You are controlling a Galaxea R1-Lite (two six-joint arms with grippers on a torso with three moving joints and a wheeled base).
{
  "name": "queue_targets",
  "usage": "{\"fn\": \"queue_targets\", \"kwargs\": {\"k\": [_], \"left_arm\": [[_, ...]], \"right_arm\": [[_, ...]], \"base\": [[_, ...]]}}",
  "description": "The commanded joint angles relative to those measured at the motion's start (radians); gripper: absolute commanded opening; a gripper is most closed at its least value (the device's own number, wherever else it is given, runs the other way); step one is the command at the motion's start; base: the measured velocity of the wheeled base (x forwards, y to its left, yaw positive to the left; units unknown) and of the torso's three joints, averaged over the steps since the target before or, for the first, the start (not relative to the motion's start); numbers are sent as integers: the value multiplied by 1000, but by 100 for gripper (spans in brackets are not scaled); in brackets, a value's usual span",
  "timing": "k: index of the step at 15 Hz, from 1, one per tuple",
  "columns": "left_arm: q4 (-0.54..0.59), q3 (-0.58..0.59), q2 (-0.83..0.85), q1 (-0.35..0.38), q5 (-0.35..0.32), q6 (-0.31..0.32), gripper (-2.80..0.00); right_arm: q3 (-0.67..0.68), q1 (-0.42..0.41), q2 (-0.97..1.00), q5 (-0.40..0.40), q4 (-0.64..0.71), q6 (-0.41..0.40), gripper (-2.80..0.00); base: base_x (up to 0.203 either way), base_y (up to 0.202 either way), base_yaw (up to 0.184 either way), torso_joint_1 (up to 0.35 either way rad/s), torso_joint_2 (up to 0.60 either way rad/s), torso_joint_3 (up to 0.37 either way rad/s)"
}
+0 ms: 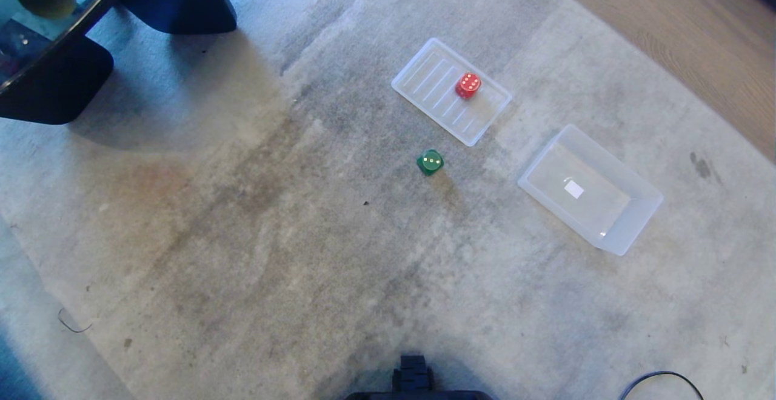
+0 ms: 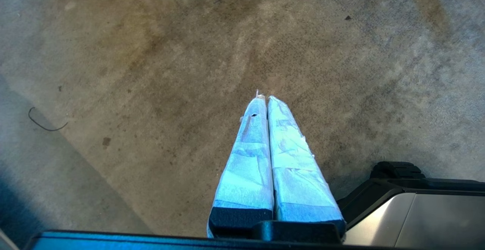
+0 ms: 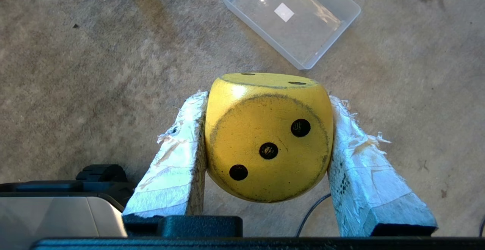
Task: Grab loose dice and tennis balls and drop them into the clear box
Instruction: Put the toys in the box
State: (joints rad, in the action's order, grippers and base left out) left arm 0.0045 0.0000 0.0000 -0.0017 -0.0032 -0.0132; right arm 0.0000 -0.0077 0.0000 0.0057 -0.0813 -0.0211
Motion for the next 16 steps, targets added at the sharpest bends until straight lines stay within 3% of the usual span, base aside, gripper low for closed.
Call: {"fn": "queue_targets", "kwargs": {"k": [1,16], "left_arm": [[0,0,0,0,0,-1,-280],[0,0,0,0,8,-18,-280]], "right_arm": [[32,0,0,0,-2,0,-280],[32,0,0,0,-2,0,-280]], "base": [[0,0,0,0,0,0],[0,0,0,0,0,0]]}}
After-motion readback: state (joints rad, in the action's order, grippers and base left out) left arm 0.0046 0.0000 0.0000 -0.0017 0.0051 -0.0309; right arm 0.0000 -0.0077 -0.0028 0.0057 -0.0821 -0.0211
